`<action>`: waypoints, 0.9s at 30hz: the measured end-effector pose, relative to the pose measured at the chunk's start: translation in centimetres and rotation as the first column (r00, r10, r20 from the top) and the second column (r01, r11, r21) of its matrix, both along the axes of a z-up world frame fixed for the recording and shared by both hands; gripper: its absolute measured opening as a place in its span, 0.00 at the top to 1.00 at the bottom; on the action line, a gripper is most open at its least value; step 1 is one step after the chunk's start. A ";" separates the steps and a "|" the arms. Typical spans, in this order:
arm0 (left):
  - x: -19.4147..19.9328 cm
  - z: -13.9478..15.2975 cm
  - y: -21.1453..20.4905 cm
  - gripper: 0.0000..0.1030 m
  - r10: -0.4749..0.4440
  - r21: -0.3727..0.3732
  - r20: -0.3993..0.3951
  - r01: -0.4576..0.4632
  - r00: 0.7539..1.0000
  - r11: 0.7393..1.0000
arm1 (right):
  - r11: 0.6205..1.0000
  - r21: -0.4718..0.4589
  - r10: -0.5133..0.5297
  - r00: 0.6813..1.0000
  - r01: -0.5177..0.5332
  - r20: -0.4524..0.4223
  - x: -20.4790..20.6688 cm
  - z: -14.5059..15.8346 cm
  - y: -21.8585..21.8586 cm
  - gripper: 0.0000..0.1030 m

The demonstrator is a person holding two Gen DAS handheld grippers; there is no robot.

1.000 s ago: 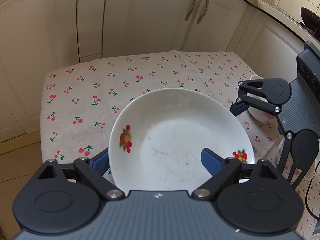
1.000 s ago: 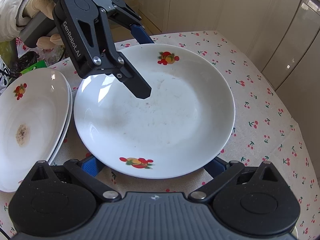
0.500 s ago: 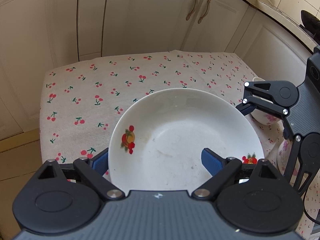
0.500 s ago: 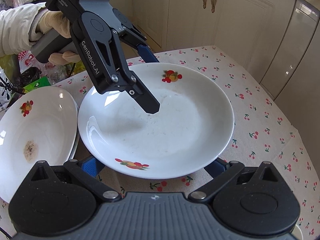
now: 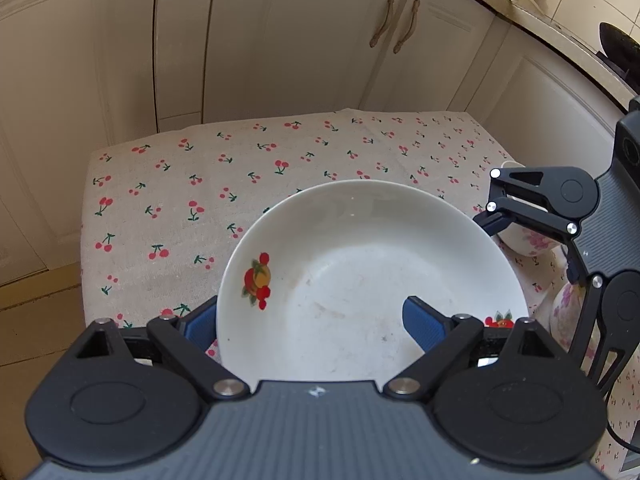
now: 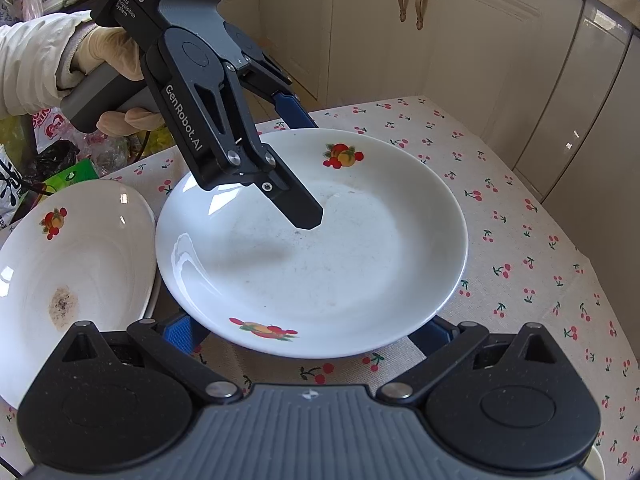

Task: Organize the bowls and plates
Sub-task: 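Lift the fruit-decal plate with the left tool and carry it over the stack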

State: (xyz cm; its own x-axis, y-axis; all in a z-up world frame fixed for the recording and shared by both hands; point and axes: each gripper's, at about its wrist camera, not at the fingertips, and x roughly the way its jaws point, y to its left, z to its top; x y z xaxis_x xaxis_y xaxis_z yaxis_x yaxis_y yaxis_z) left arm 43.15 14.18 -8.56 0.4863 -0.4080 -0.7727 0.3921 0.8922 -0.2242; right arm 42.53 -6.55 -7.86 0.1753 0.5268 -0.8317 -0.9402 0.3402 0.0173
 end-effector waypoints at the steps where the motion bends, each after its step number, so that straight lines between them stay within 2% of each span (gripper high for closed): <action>1: -0.1 0.2 0.0 0.10 0.000 0.001 0.002 0.000 1.000 1.000 | 1.000 0.002 -0.001 1.000 0.001 0.001 -0.1 0.2 0.0 0.00; 13: -2.6 3.3 -0.6 0.10 0.000 0.011 0.044 0.000 0.999 1.000 | 1.000 0.023 -0.012 1.000 0.011 0.021 -2.3 3.2 -0.5 0.00; 27: -9.1 7.0 -0.9 0.10 0.003 0.007 0.086 -0.004 0.996 1.000 | 0.999 0.033 -0.016 0.999 0.014 0.049 -8.3 6.7 -0.5 0.00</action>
